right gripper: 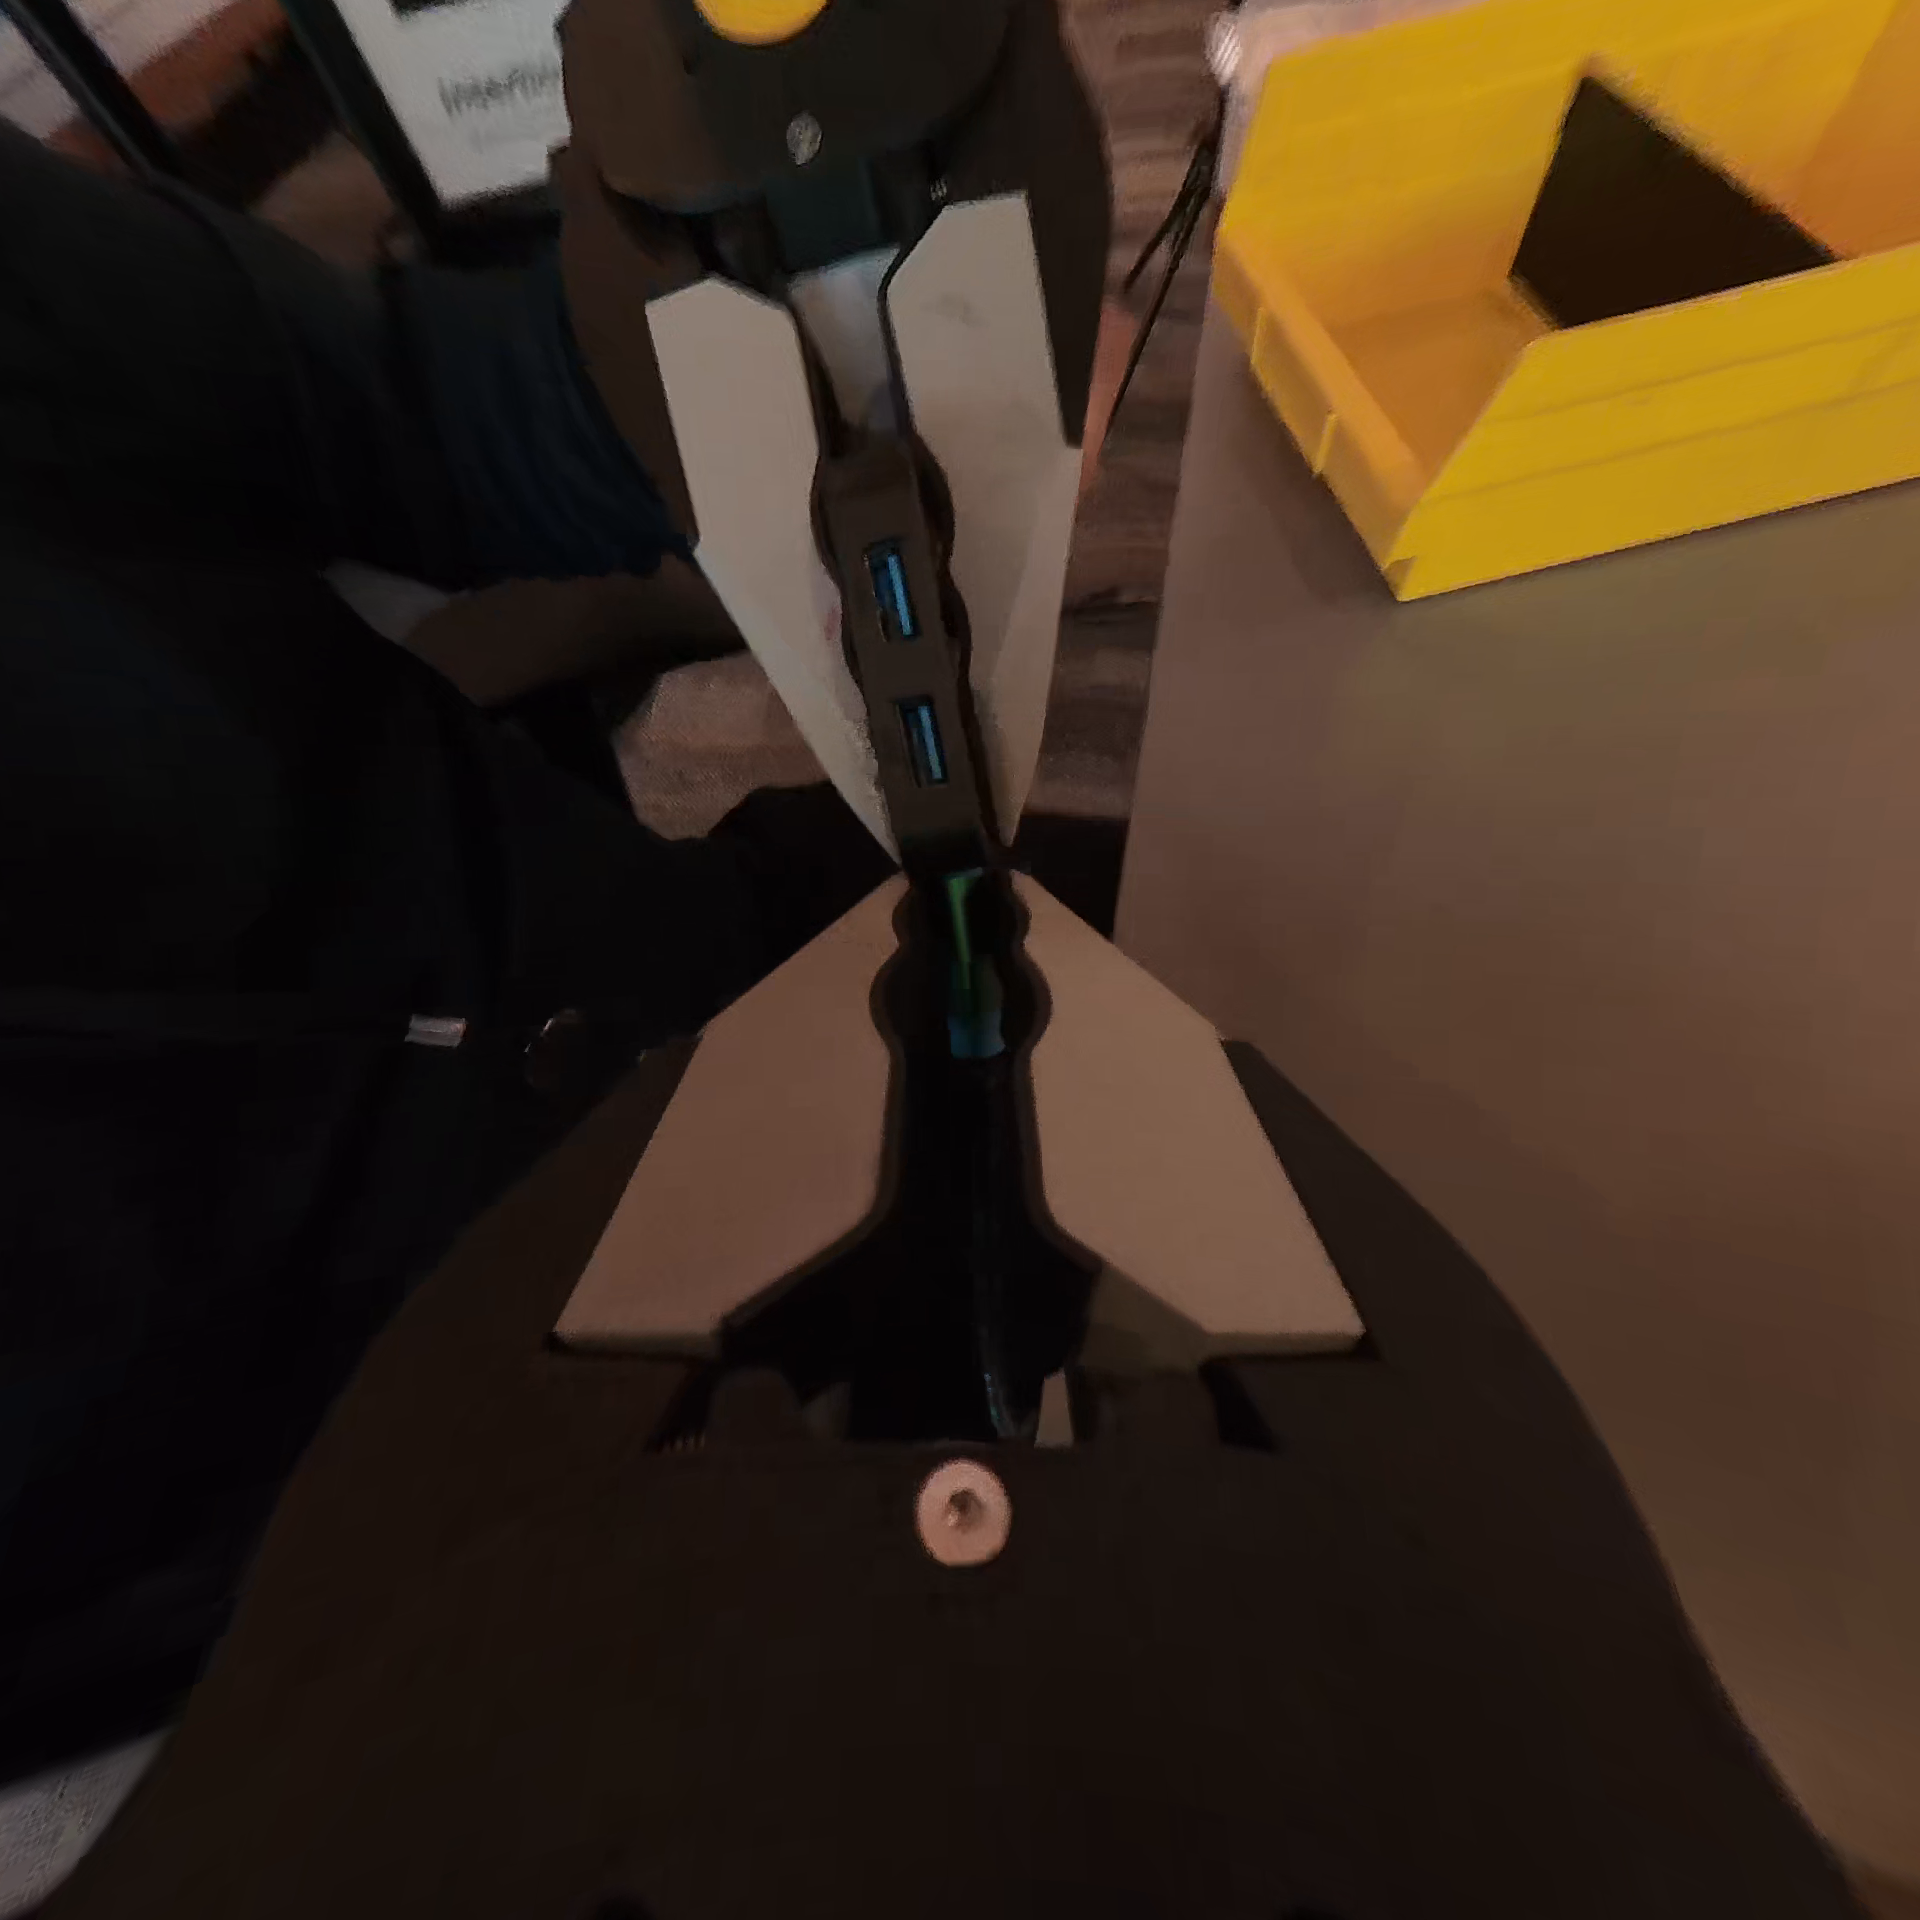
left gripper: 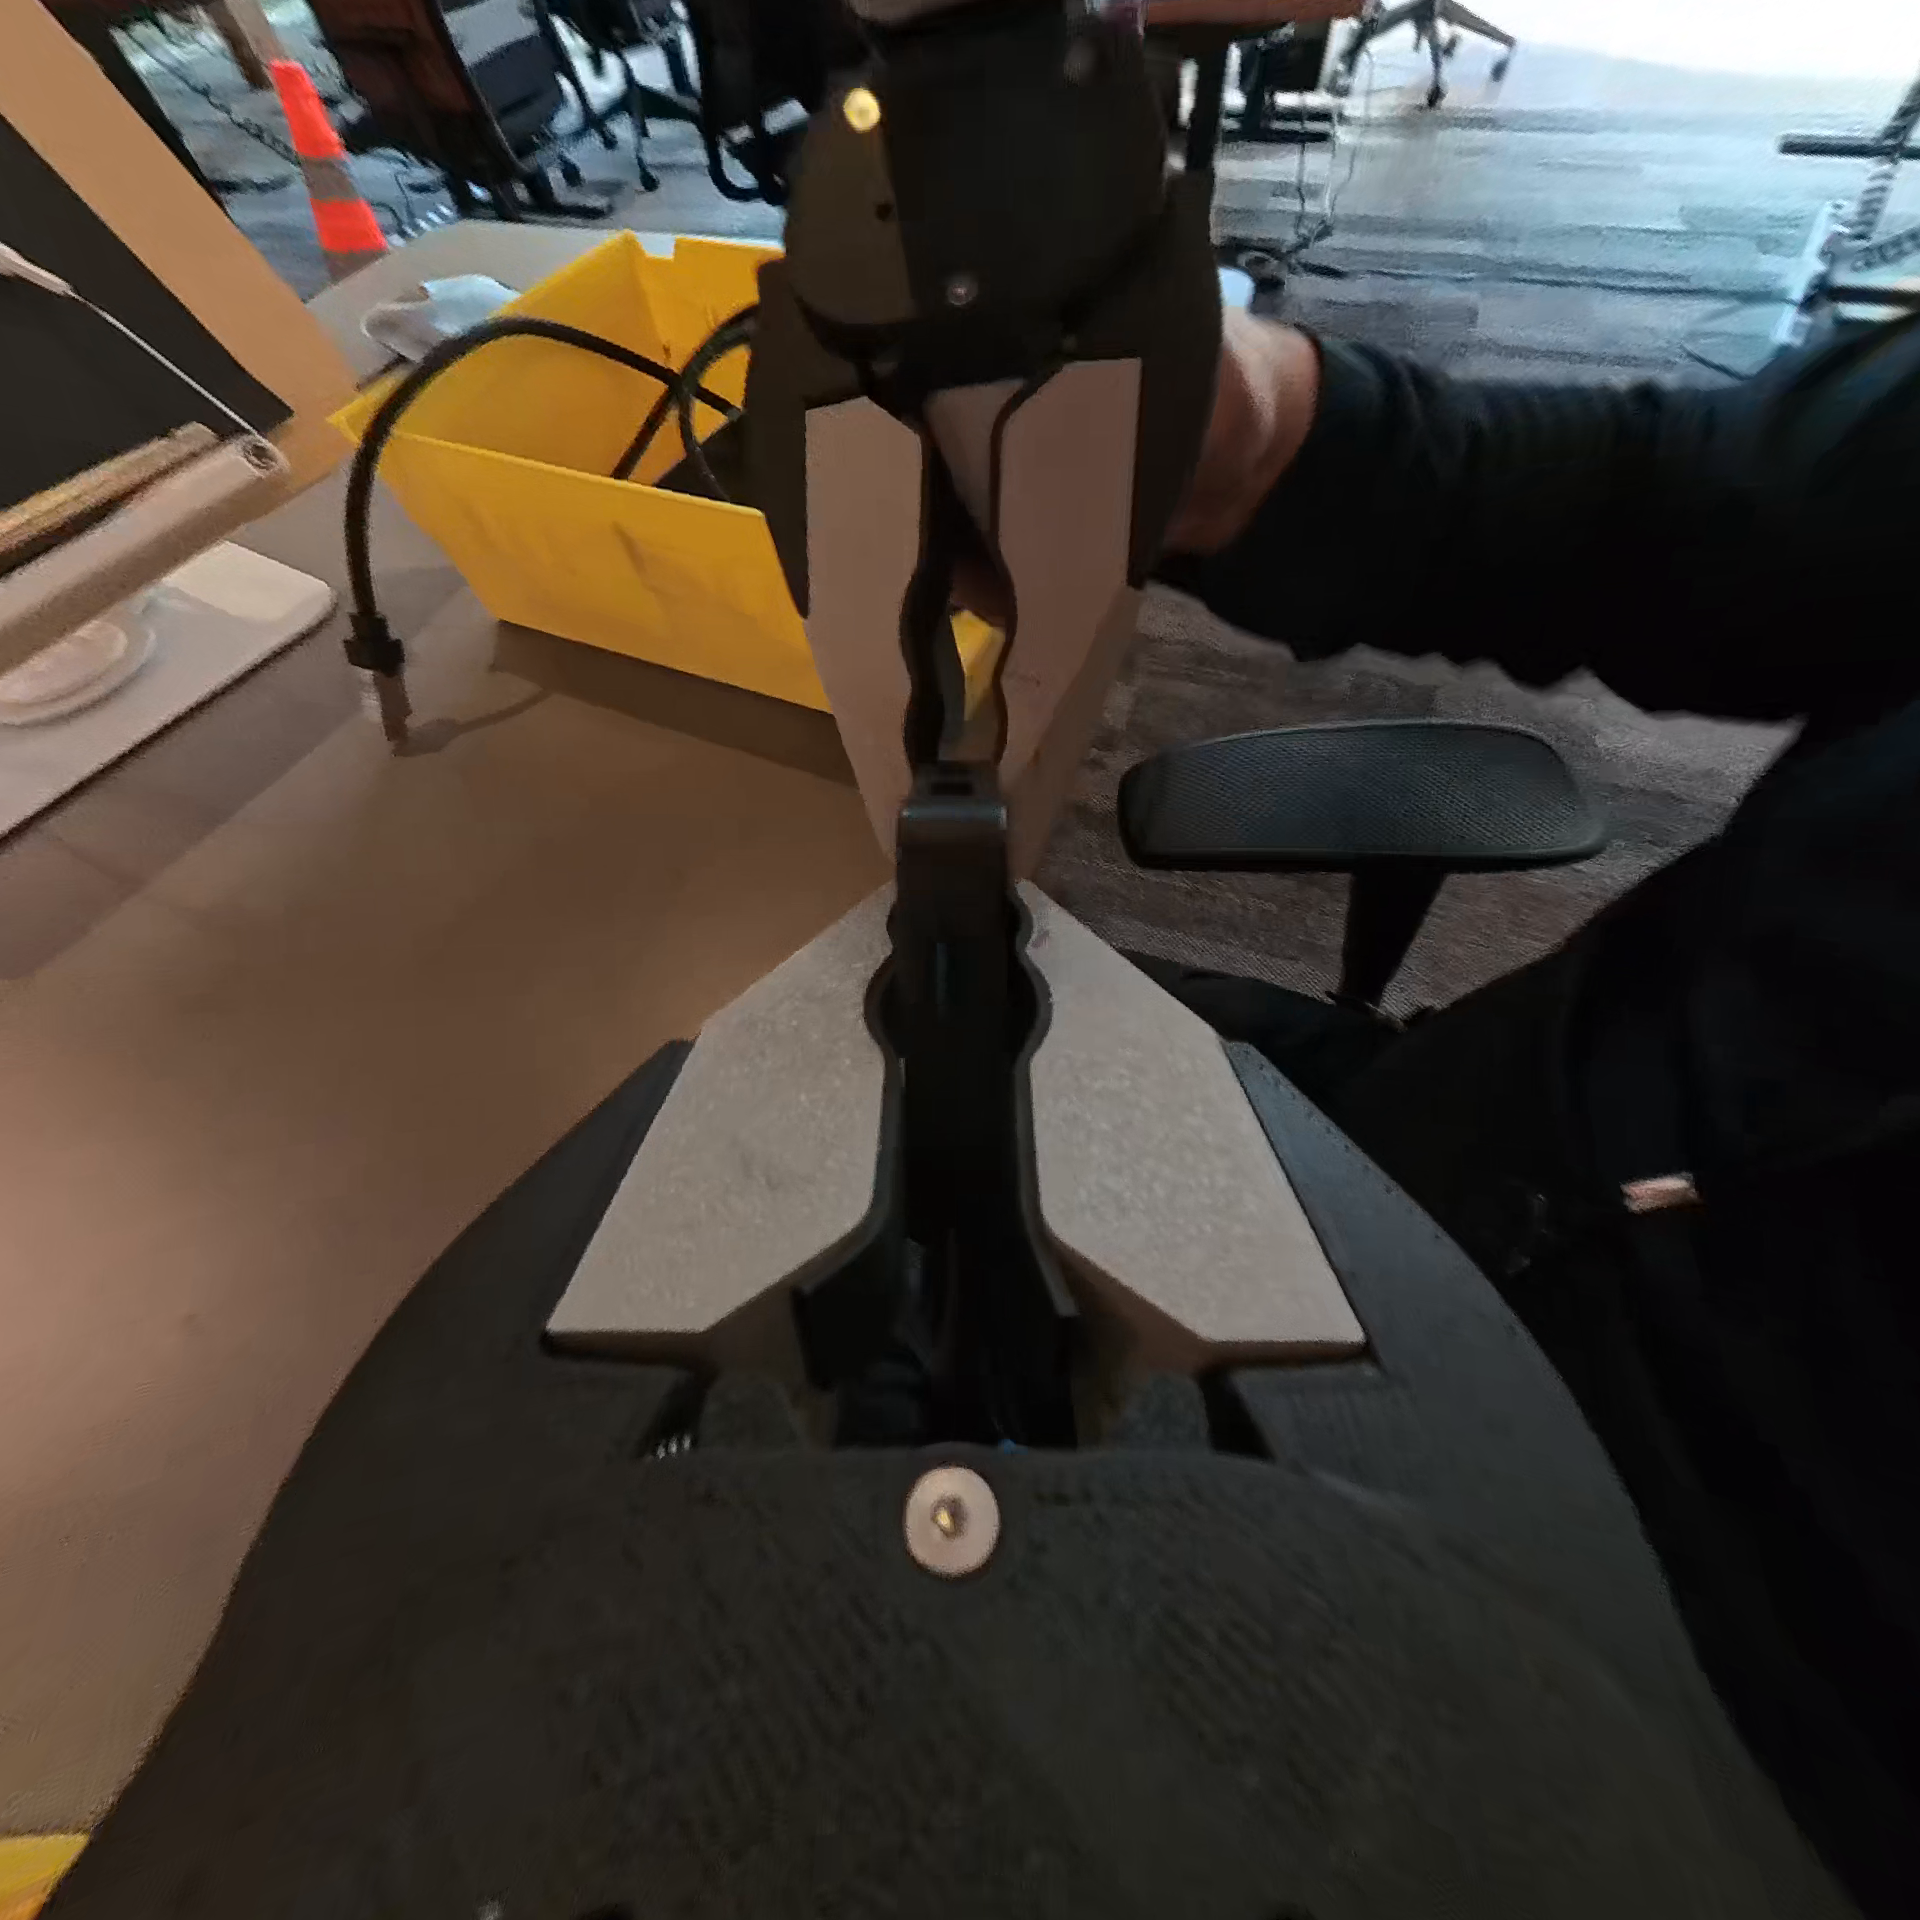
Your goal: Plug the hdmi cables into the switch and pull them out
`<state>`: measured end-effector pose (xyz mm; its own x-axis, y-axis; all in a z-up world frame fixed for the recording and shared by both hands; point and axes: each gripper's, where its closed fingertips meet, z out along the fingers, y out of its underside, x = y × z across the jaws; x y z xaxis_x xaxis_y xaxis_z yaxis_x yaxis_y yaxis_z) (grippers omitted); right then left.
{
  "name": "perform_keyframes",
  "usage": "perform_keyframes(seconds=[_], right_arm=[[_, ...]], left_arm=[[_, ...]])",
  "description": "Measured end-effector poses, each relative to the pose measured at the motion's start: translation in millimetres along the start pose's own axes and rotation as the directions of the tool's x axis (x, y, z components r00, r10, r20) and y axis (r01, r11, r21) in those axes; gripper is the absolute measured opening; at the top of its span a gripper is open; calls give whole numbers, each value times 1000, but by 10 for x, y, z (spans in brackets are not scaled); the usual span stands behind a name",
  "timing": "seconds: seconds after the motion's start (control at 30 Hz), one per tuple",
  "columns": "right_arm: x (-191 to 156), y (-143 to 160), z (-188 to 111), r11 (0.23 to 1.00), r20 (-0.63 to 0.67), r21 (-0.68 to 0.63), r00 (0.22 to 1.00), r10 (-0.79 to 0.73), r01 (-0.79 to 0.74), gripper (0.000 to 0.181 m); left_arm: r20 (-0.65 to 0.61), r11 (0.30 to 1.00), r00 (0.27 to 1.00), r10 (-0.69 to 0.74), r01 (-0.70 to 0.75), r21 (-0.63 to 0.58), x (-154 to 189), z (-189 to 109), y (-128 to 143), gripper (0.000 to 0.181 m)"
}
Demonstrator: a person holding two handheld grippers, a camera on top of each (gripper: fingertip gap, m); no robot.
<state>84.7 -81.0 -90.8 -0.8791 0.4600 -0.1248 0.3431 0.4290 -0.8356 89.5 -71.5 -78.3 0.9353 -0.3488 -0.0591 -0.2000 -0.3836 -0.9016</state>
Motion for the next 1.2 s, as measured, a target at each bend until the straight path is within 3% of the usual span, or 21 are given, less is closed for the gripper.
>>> perform_keyframes(seconds=[0.17, 0.27, 0.47, 0.57, 0.67, 0.83, 1.0, 1.2], right_arm=[[-93, 360, 108, 905, 8, -419, 997, -81, 77, 11], [-131, 439, 152, 868, 39, -495, 999, -33, 48, 11], [-350, 588, 336, 859, 94, -512, 994, 53, 3, 13], [-366, 619, 440, 907, 82, -417, 992, 95, -52, 11], [-393, 601, 533, 954, 76, -259, 982, 174, -149, 13], [-475, 541, 556, 987, 105, -61, 983, 152, -147, 14], [-623, 589, 535, 1000, 31, -29, 999, 8, -7, 9], [-640, 524, 366, 990, 22, 118, 997, 72, -74, 9]], left_arm=[[-53, 989, 998, 29, -37, -142, 169, 122, 309, 12], [-40, 991, 999, 22, -27, -133, 202, 141, 389, 12], [-36, 997, 999, -37, 34, -75, 435, 109, 596, 12], [19, 997, 999, 31, -29, -75, 473, 110, 667, 12], [-15, 999, 998, -54, 54, -8, 484, 111, 687, 12], [-28, 1000, 999, -26, 26, 16, 537, 92, 620, 12], [-111, 998, 992, -56, 60, 33, 718, 92, 616, 12], [-122, 993, 988, -94, 102, 60, 749, 27, 643, 12]])
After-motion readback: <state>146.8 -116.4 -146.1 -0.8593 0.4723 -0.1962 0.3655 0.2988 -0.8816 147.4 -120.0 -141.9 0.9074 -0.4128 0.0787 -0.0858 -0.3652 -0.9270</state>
